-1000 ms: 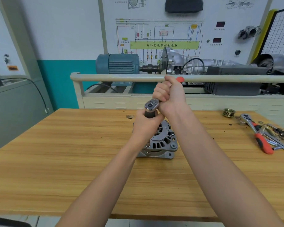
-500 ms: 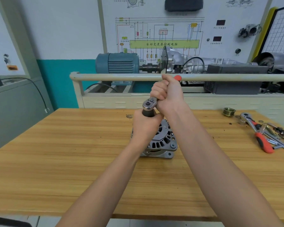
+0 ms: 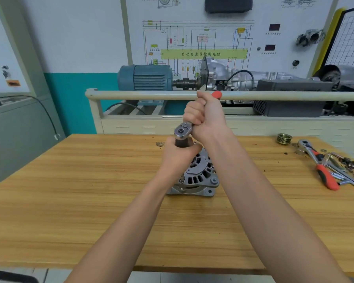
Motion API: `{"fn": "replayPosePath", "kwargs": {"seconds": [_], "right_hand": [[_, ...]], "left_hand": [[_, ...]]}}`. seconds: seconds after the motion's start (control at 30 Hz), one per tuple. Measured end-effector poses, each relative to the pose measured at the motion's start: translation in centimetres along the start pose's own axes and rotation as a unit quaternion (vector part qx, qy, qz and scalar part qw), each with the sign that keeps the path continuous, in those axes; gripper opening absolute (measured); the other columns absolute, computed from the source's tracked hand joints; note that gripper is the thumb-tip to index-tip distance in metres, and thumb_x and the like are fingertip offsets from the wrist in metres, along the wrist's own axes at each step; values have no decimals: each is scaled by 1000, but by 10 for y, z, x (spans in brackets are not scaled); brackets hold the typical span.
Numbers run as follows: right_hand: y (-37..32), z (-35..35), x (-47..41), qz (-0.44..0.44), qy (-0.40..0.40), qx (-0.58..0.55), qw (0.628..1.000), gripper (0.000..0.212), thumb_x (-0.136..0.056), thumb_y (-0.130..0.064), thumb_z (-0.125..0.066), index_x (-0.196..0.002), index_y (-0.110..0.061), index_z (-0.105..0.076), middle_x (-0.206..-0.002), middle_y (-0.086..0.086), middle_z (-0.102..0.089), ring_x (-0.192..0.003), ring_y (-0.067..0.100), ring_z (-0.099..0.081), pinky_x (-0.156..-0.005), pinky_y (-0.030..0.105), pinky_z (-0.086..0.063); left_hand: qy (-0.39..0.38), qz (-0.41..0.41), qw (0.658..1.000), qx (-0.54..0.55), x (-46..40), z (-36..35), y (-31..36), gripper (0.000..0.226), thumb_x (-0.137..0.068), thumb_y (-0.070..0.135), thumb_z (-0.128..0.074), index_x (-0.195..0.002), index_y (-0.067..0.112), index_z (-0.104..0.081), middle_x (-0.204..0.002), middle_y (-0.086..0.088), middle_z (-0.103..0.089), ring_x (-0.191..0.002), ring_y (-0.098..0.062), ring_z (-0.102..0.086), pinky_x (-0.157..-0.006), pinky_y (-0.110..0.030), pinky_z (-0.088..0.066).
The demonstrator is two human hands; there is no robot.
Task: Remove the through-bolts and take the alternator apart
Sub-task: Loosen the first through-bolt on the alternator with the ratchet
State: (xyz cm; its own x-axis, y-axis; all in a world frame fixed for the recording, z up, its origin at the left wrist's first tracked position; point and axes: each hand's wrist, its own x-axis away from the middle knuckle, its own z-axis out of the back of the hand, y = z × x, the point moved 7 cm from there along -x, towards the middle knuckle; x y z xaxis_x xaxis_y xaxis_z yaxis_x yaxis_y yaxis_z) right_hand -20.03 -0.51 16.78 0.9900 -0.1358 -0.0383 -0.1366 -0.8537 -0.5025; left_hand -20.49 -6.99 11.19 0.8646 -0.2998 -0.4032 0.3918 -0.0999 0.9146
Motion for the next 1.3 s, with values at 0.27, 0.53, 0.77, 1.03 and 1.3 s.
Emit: {"fn": "replayPosePath", "kwargs": {"seconds": [0.27, 0.53, 0.77, 1.03, 1.3], "right_hand": [[26, -14, 0, -155, -68, 60, 984, 52, -99, -21, -44, -48, -17, -31, -34, -6, -24, -26, 3, -13, -23, 14, -13], [13, -10, -1, -62, -43, 38, 996, 52, -99, -21, -44, -48, -18, -33, -36, -8, -20, -25, 5, -17, -24, 17, -14], [23, -16, -2, -117, -54, 73, 989, 53, -98, -19, -45, -47, -18, -30, -35, -7, -22, -24, 4, -16, -22, 15, -14], [16, -11, 6, -143, -85, 59, 984, 56, -98, -21, -43, -44, -17, -31, -37, -8, -19, -27, 5, -12, -25, 15, -11], [8, -7, -4, 24, 16, 6, 1000, 47, -98, -18, -46, -54, -19, -31, -35, -8, -21, -25, 5, -16, -25, 17, -14]], "left_hand": [[-171, -36, 984, -35, 7, -9, 11, 36, -73, 5, -66, -49, 19, -43, -42, 8, -42, -40, -8, -35, -45, -20, -31], [-114, -38, 992, -34, 4, 0, 9, 35, -75, -2, -67, -54, 16, -45, -45, 7, -45, -43, -8, -39, -47, -21, -35], [-73, -3, 996, -42, 5, 1, 6, 39, -74, -10, -58, -52, 14, -38, -42, 7, -37, -41, -8, -32, -46, -22, -29], [-175, -35, 982, -64, 10, -9, 10, 33, -74, 0, -67, -53, 11, -44, -46, 3, -41, -44, -11, -35, -47, -23, -32], [64, 1, 998, 26, 3, 9, 7, 28, -76, -8, -58, -60, 10, -43, -49, 2, -41, -42, -8, -33, -43, -20, -29]]}}
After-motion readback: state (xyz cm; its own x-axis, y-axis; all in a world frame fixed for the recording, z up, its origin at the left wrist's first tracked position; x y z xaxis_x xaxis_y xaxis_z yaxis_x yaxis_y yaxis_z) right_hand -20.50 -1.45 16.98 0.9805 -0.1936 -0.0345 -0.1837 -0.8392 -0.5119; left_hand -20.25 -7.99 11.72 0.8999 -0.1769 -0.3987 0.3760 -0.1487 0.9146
